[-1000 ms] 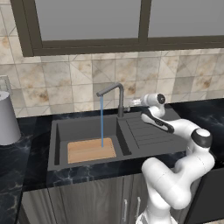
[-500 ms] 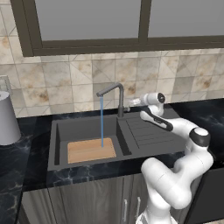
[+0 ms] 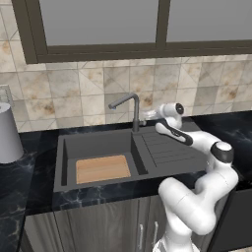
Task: Turn on the sink faucet with hot water and rinse the cutting board for ten seconds, then turn off the faucet. Push the cutting board to reach the water if necessary.
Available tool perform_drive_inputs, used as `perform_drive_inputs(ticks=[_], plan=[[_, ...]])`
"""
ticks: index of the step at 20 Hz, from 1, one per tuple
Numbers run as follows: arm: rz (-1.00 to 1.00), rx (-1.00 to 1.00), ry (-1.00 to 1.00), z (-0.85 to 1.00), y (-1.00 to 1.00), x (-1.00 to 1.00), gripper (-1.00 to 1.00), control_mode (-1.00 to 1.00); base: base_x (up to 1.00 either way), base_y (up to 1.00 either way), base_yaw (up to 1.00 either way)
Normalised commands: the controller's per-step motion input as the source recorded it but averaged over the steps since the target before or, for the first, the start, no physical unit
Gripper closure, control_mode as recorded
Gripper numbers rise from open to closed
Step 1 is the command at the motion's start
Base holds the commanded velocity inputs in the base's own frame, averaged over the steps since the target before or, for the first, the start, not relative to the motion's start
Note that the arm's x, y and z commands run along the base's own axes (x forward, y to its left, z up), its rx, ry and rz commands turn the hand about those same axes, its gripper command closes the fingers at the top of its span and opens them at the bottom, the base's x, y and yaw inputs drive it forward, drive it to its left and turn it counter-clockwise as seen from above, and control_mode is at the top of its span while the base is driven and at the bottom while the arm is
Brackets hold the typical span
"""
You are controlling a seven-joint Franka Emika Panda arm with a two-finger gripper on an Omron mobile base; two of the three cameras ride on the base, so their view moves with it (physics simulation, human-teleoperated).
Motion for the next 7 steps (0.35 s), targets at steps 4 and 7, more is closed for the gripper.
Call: perform_drive_inputs(ticks=[4, 7], plan=[[0.00, -0.05, 0.00, 0.00, 0.68, 0.00, -1.00, -1.00, 0.00, 0.00, 0.00], [0.00, -0.07, 0.00, 0.00, 0.77, 0.00, -1.00, -1.00, 0.00, 0.00, 0.00]])
